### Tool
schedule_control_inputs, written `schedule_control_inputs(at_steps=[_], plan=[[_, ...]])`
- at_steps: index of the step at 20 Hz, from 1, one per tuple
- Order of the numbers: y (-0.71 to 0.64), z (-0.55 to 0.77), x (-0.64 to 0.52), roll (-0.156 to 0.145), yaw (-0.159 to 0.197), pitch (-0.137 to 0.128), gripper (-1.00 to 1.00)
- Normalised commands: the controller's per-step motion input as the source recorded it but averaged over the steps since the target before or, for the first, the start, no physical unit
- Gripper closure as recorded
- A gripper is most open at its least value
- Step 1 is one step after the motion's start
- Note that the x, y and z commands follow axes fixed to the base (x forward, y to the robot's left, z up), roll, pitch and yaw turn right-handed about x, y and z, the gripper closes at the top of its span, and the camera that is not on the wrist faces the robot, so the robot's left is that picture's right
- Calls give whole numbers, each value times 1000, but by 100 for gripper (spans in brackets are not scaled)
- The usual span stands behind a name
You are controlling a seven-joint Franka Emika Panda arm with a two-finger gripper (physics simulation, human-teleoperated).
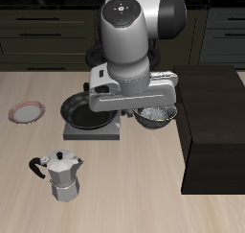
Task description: Place the bowl on the plate
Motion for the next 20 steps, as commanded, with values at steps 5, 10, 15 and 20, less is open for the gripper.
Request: schedule_control_inputs(at_steps=[5,10,15,20], plan=[[12,172,-221,16,3,-13,100],[-9,64,-297,15,14,-8,100],[-107,39,-323,7,14,-4,100],[-248,-4,-173,-28,3,5,100]])
